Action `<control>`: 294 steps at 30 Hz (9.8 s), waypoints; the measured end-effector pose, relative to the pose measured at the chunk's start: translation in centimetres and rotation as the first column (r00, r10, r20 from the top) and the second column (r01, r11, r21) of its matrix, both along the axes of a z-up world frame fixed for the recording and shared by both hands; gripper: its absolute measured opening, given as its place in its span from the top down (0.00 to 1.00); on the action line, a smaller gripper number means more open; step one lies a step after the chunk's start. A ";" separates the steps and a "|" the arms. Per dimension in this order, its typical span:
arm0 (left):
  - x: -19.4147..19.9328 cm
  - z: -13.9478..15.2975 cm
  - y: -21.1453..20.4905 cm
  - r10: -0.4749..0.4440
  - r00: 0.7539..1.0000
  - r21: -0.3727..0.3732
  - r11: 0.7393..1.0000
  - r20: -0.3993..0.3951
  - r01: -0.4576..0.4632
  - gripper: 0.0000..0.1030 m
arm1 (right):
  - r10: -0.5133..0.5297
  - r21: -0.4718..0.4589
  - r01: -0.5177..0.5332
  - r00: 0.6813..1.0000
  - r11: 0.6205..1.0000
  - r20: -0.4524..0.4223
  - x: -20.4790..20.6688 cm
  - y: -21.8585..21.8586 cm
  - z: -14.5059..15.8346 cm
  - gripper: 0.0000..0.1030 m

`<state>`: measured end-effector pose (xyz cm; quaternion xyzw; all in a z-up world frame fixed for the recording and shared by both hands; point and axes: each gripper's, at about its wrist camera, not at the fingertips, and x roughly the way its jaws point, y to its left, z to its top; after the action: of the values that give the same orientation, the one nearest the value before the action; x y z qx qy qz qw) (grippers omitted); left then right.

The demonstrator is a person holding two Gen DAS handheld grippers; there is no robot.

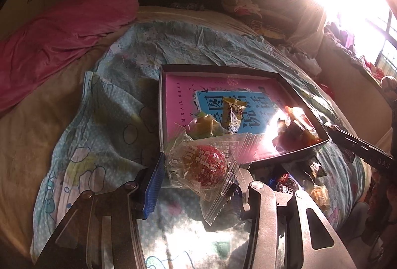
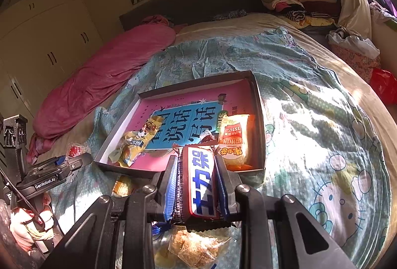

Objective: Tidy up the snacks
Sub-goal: 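Carry the Snickers bar with the right tool while the left tool carries the clear bag over the tray, then lower the Snickers bar into the tray with the right tool while the left tool lowers the clear bag, then open the right tool releasing the Snickers while the left tool opens releasing the clear bag, then withdraw both open tools from the tray toward the remaining snacks, then reach the left tool to the blue biscuit pack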

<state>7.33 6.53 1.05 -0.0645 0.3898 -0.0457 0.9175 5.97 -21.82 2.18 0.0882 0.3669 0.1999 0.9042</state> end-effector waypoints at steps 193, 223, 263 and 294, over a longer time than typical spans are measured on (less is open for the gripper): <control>3.4 1.3 -1.9 -0.121 0.986 -0.001 0.992 0.114 0.122 0.26 | -0.130 -0.094 0.134 0.990 0.986 0.051 3.3 0.6 0.0 0.34; 0.0 2.0 -4.4 -0.217 0.966 0.008 0.976 0.140 0.218 0.26 | -0.109 -0.103 0.115 0.992 0.988 0.064 0.5 -0.2 0.5 0.31; -2.7 -1.0 -10.5 -0.405 0.914 0.136 0.908 0.038 0.397 0.26 | -0.076 -0.137 0.078 0.997 0.988 0.019 -2.4 -0.1 -0.1 0.31; -1.0 -4.1 -12.0 -0.451 0.886 0.128 0.878 -0.102 0.462 0.26 | -0.080 -0.181 0.045 0.979 0.983 -0.190 -4.9 0.4 -4.2 0.31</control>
<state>6.35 -5.49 -3.08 0.0962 0.4278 -0.2293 0.8690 1.03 -21.45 -1.98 0.0391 0.4675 0.1285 0.8737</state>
